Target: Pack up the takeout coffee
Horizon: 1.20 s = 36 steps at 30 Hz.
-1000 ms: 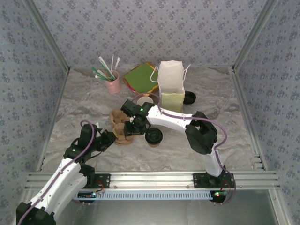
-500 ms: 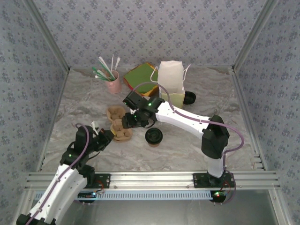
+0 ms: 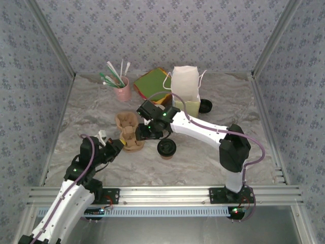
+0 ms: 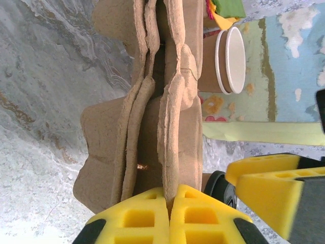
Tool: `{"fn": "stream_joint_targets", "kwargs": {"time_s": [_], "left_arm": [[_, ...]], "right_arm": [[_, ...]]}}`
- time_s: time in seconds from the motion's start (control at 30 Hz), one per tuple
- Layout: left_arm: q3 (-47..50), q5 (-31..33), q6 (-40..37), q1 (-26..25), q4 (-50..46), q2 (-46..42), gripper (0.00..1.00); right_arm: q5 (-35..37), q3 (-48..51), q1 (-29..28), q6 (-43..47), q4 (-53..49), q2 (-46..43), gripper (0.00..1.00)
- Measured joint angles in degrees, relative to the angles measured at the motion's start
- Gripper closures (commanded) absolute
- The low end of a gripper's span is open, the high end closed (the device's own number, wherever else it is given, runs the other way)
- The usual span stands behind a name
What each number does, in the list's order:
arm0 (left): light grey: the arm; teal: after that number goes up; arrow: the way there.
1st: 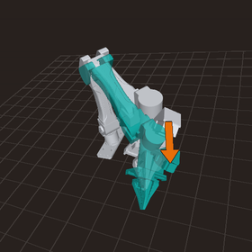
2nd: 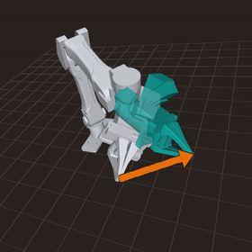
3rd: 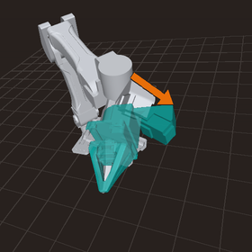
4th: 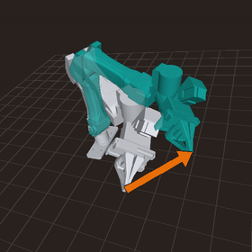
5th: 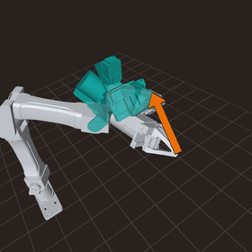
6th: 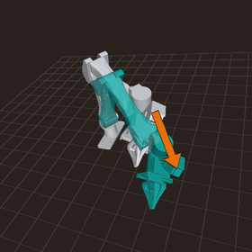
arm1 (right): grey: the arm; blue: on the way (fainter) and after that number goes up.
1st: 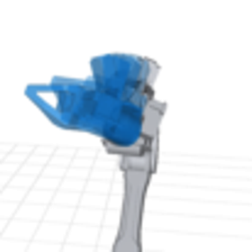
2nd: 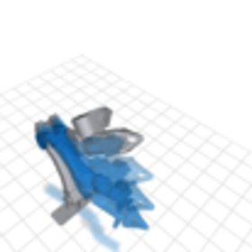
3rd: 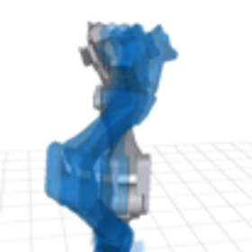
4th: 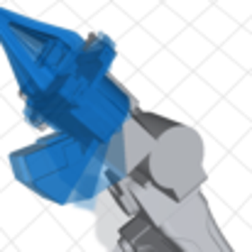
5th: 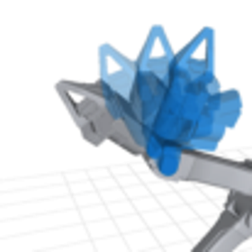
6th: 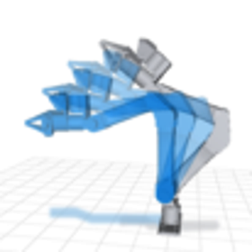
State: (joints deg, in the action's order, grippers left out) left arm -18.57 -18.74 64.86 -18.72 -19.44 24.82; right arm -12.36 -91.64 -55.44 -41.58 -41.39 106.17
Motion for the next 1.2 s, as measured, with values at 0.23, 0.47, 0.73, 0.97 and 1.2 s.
{"fn": "stream_joint_targets", "kwargs": {"time_s": [0.23, 0.47, 0.73, 0.97, 1.2], "left_arm": [[0.0, -0.1, 0.4, 0.1, 0.0, -0.1, 0.98], [0.0, -0.1, 0.7, 0.3, 0.2, -0.1, 0.99], [0.6, -0.1, 1.0, 0.5, 0.8, 0.0, 0.99], [1.0, -0.1, 1.2, 0.7, 1.8, 0.0, 0.99], [1.1, 0.2, 1.4, 1.2, 2.1, 0.7, 0.74]], "right_arm": [[-2.6, 0.8, 1.1, -1.2, 2.3, 1.2, 0.64], [-4.0, 0.7, 1.3, -1.3, 2.8, 4.1, 0.64], [-5.3, 0.7, 1.6, -1.7, 3.5, 4.7, 0.76], [-6.6, 1.2, 2.3, -2.1, 4.7, 4.7, 0.78], [-7.3, 1.7, 2.5, -2.5, 5.8, 4.7, 0.9]]}}
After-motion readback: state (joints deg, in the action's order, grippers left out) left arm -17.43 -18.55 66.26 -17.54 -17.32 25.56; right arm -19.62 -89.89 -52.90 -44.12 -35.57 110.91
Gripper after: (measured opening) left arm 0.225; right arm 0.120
